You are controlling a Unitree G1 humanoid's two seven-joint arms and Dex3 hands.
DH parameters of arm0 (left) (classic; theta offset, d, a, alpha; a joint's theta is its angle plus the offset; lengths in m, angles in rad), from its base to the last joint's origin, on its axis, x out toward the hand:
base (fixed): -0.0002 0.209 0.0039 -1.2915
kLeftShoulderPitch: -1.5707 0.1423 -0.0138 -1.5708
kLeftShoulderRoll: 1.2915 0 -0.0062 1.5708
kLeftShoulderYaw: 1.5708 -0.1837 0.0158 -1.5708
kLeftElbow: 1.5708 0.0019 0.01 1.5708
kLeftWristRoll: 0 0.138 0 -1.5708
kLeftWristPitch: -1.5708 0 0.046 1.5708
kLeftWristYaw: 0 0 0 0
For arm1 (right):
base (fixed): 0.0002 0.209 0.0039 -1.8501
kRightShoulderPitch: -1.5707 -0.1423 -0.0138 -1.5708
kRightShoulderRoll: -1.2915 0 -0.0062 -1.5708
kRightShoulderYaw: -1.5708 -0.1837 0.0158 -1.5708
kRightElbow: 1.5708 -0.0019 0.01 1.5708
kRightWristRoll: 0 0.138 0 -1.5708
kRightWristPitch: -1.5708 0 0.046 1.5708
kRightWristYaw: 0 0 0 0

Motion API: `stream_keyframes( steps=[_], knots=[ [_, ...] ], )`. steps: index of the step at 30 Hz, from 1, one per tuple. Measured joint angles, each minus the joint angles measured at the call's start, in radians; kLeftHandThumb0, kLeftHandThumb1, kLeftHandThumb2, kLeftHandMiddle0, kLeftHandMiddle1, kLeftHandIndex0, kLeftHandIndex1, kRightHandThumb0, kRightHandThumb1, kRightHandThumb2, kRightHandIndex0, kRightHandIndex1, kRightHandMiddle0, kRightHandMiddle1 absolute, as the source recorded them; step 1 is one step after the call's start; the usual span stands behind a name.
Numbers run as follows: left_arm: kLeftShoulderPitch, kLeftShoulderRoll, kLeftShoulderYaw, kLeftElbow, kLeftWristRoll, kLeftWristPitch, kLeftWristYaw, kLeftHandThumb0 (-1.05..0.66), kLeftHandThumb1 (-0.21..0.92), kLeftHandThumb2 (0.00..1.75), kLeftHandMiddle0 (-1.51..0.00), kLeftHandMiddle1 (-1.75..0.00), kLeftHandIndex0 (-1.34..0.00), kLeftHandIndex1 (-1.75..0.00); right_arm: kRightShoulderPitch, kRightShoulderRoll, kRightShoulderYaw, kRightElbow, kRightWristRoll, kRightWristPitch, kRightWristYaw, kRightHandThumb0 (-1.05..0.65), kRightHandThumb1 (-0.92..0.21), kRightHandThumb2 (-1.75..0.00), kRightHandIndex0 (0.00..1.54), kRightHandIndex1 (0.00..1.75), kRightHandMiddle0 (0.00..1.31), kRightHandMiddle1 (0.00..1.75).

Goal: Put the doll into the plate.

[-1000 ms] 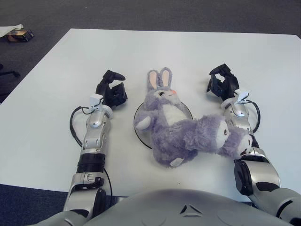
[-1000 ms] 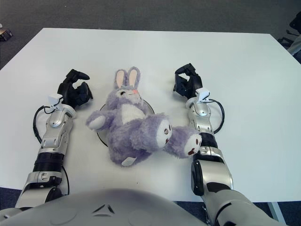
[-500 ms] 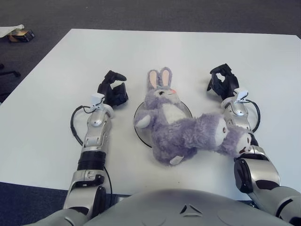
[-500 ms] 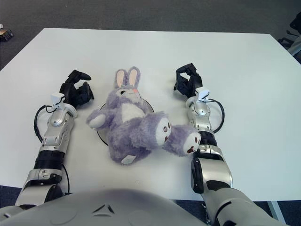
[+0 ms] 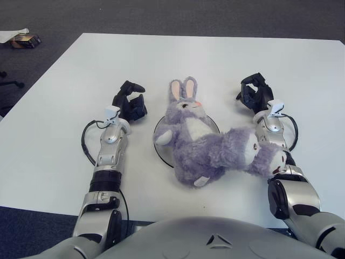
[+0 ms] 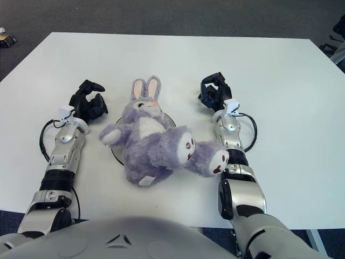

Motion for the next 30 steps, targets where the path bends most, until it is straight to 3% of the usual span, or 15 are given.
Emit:
stream_keyframes(
  steps=[30],
  knots=[
    [0.011, -0.001, -0.002, -0.020, -0.001, -0.015, -0.018, -0.42, 0.52, 1.06, -1.08, -1.75, -0.45, -1.75, 0.027, -0.002, 0.004, -0.070, -0.006, 0.055, -0.011, 0.00, -0.57, -1.02, 0.32, 1.75, 0.30, 1.75]
  ],
)
